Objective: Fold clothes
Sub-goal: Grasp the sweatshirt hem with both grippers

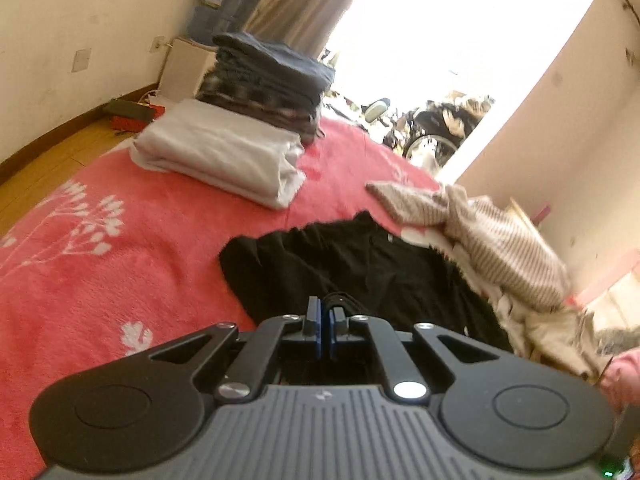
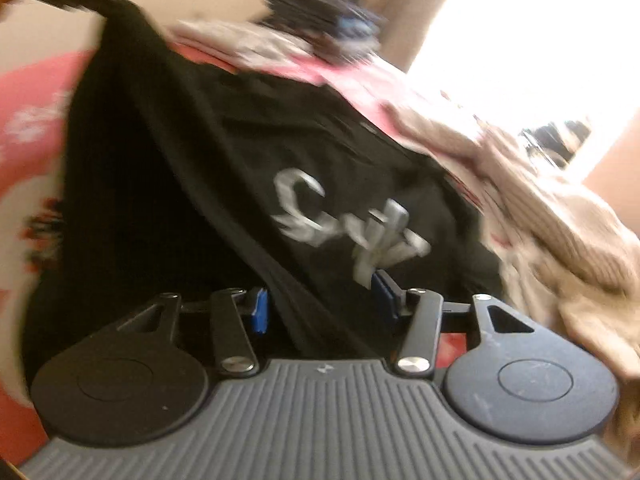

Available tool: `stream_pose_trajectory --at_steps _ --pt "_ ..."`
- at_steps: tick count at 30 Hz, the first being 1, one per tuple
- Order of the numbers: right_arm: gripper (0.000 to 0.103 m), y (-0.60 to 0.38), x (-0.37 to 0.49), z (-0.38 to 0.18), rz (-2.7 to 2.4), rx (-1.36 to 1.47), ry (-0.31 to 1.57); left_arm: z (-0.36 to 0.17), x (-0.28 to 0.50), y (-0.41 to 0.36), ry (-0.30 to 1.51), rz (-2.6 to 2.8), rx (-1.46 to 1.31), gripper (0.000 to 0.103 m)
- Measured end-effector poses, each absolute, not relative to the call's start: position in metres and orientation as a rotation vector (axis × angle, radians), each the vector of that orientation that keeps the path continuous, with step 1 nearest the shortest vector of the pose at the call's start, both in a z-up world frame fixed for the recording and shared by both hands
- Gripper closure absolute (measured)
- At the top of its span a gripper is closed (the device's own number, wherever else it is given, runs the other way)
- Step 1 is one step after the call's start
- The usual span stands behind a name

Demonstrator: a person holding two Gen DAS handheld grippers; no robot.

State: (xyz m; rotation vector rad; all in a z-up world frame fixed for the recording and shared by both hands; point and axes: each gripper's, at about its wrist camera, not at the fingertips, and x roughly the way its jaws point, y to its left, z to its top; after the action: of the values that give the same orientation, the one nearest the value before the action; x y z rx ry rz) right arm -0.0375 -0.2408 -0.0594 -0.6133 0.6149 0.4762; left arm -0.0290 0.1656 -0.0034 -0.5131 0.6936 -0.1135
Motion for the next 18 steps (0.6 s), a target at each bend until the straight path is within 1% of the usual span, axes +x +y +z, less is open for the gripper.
stream_pose_trajectory --at_steps 4,9,14,18 --pt "0.062 -0.274 -0.02 -0.064 0.306 -0.576 0.667 -0.006 -0.029 0.175 0.698 -0.089 -0.522 0.099" --pt "0.063 -0.307 -0.018 -0.057 0.192 -0.456 0.712 -0.011 -0.031 0.176 0.71 -0.071 -0.489 0.099" --pt "0.063 -0.318 -0.035 -0.051 0.151 -0.425 0.735 -0.009 -0.034 0.174 0.691 -0.069 -0.42 0.099" --pt "0.063 -0.335 -0.041 -0.046 0.125 -0.362 0.795 -0.006 -0.035 0.175 0.681 -0.073 -0.396 0.099"
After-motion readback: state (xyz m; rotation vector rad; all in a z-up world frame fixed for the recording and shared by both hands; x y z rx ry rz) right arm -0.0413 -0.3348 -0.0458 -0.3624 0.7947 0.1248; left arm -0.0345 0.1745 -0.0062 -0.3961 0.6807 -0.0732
